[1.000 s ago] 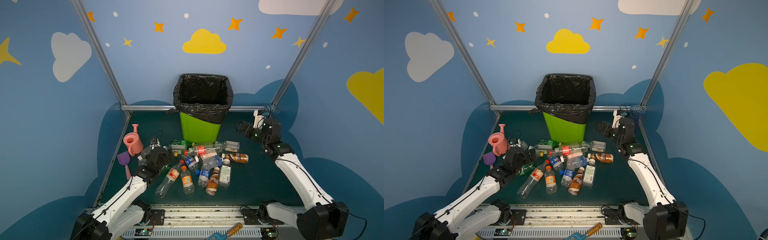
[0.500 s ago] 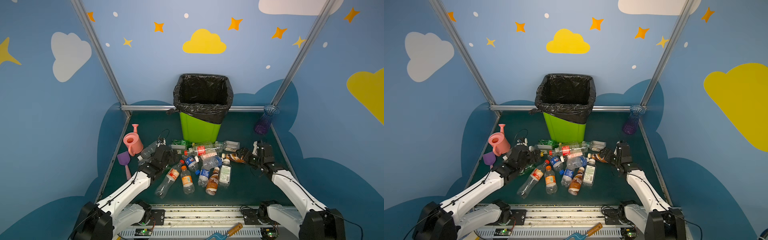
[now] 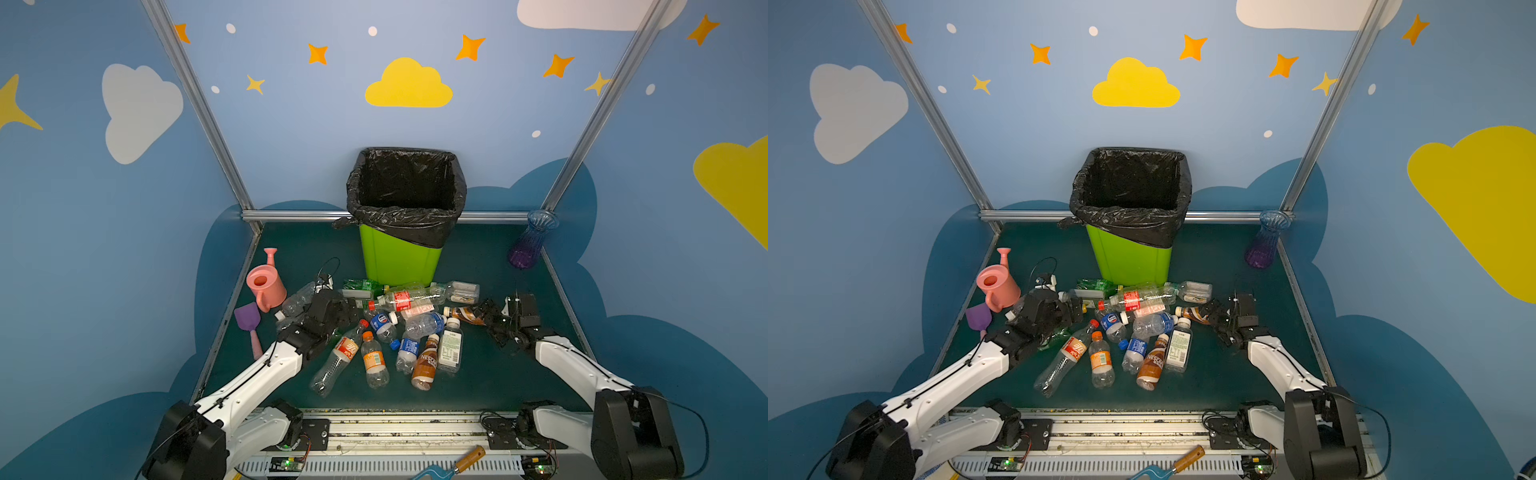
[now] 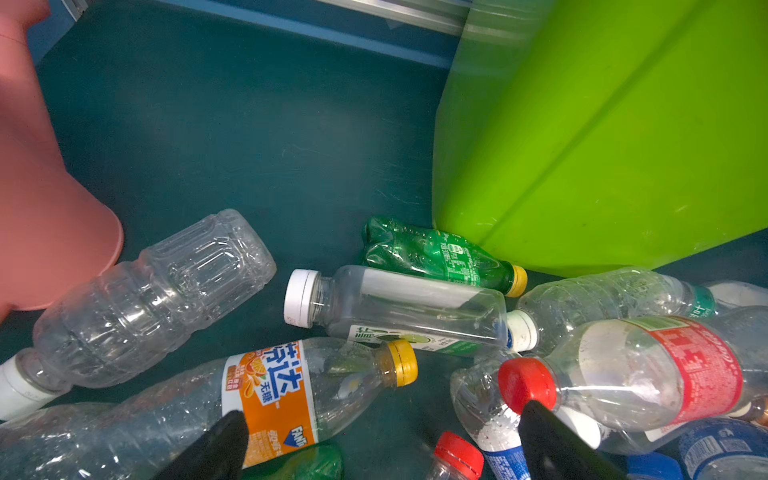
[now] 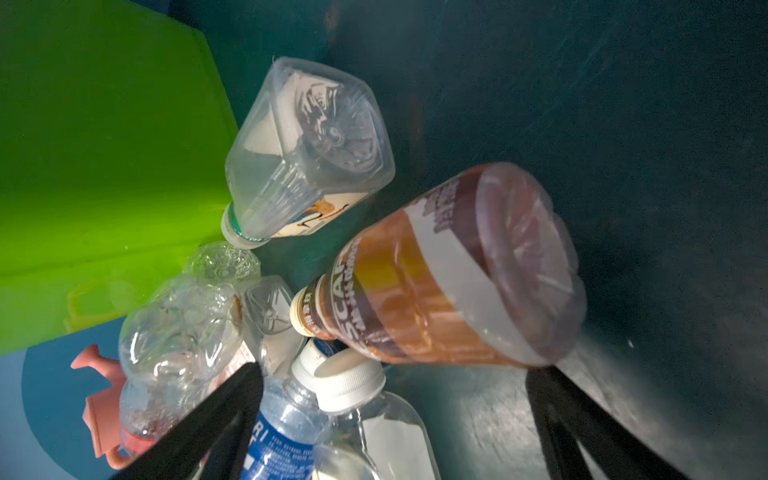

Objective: Throw the plastic bottles in the bin
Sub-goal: 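Lower the right gripper onto the brown-labelled bottle and grasp it, then lift the brown-labelled bottle with the right gripper over the bin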

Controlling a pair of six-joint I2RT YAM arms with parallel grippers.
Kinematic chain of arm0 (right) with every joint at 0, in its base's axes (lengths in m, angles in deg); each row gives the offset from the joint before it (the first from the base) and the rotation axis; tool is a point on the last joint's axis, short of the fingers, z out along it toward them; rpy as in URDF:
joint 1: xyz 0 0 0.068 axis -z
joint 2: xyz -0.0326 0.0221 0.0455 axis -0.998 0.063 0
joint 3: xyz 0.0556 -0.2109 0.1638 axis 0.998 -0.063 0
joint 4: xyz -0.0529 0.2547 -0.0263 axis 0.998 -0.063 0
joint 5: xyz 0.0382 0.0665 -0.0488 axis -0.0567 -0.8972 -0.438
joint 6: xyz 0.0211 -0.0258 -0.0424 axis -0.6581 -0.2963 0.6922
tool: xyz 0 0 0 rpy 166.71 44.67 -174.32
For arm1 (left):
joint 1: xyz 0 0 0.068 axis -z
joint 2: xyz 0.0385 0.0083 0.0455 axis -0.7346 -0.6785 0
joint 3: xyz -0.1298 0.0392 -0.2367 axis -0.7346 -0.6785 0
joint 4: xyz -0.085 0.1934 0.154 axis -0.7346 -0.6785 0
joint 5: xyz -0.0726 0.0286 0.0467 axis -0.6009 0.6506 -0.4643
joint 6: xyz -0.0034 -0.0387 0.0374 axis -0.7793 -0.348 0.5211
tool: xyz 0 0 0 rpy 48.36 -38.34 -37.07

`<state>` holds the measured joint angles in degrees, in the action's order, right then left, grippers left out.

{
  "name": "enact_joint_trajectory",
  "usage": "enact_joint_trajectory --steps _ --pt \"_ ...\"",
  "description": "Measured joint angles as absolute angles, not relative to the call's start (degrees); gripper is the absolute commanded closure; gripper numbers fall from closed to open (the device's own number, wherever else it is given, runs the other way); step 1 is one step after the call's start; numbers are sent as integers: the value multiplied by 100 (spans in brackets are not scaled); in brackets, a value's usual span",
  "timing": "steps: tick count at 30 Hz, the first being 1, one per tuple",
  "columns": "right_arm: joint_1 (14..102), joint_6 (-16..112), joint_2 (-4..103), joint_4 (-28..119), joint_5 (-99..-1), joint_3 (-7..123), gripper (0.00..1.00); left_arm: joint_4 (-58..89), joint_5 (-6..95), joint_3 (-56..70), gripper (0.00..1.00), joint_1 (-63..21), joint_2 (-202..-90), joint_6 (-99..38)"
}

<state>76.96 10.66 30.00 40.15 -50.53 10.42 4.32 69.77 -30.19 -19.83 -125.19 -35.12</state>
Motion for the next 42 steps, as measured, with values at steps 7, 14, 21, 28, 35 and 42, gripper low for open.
enact_joint_trajectory --steps 7,14,21,28,35,42 --pt "7783 740 3488 4303 -5066 1044 5 432 6984 -3019 0 -1983 -12535 -3510" --pt "7964 355 3783 4585 -4989 1035 10 432 6993 -3019 0 -1983 -12535 -3510" --pt "8074 34 3942 4902 -4867 1004 17 432 6995 -3019 0 -1983 -12535 -3512" --pt "8085 -187 4100 5167 -4727 1004 27 430 6997 -3019 0 -1983 -12535 -3512" --pt "8161 -230 4073 5132 -4366 1004 34 425 7030 -3019 0 -1983 -12535 -3510" --pt "8587 -1 3881 4917 -4152 934 41 423 7036 -3024 0 -1983 -12526 -3510"
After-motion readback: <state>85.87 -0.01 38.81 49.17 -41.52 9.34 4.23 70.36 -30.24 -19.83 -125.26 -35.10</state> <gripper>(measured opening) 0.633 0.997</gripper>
